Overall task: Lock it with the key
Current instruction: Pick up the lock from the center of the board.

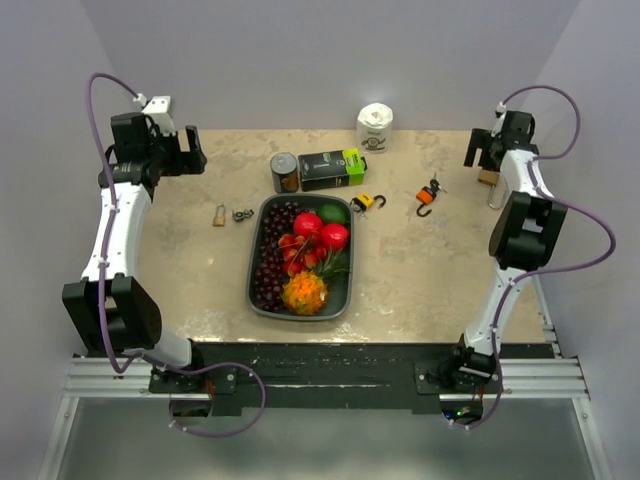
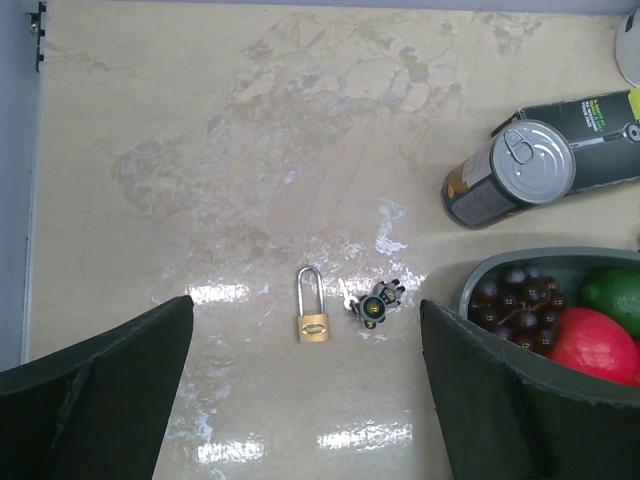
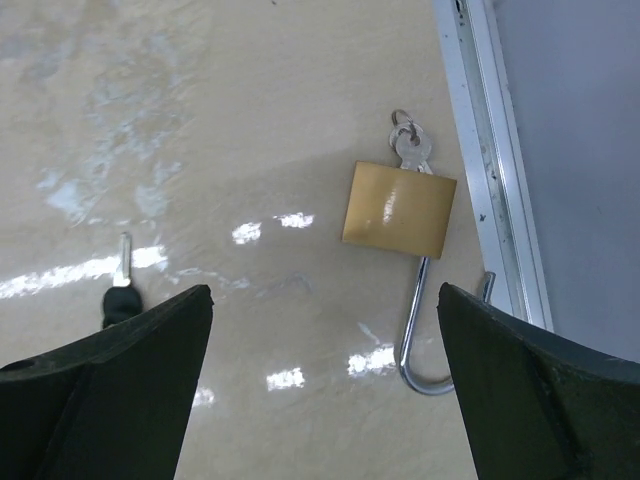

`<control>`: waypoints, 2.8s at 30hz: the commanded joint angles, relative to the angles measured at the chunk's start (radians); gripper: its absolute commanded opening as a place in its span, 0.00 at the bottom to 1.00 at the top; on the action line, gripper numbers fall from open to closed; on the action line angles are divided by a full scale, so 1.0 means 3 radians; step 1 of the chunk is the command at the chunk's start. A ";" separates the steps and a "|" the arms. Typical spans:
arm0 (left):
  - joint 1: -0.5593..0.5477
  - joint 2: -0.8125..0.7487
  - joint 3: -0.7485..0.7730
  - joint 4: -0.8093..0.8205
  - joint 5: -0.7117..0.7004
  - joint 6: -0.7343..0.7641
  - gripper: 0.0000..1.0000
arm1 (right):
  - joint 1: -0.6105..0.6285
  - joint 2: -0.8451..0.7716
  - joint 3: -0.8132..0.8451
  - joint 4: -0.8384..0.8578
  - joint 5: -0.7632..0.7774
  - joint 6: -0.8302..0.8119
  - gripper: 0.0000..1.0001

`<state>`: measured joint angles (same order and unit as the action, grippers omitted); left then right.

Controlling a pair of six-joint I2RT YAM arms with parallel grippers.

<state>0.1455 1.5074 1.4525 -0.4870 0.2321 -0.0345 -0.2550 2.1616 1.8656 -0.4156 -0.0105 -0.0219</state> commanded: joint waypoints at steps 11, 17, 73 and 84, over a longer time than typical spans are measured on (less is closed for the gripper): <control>0.0006 -0.0085 -0.0112 -0.0008 -0.0043 -0.0018 0.99 | -0.0070 0.0709 0.0612 0.0010 0.0296 0.0155 0.98; 0.0011 -0.0024 -0.0056 -0.0044 -0.0078 0.0008 0.99 | -0.0116 0.0817 0.0592 0.0081 0.0398 0.0180 0.97; -0.0596 -0.0647 -0.1400 0.1744 0.1854 0.1024 0.99 | -0.0178 -0.1570 -0.1586 -0.0721 -0.1396 -0.0372 0.00; -0.2165 -0.0408 -0.1626 0.2916 0.0814 0.0745 0.94 | -0.0183 -0.2168 -0.2071 -0.0701 -0.1167 0.1364 0.00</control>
<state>-0.3527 1.3392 0.9424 0.1455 0.6415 0.2859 -0.3080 1.6016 1.2938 -0.6582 -0.3752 0.1009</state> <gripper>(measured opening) 0.959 0.583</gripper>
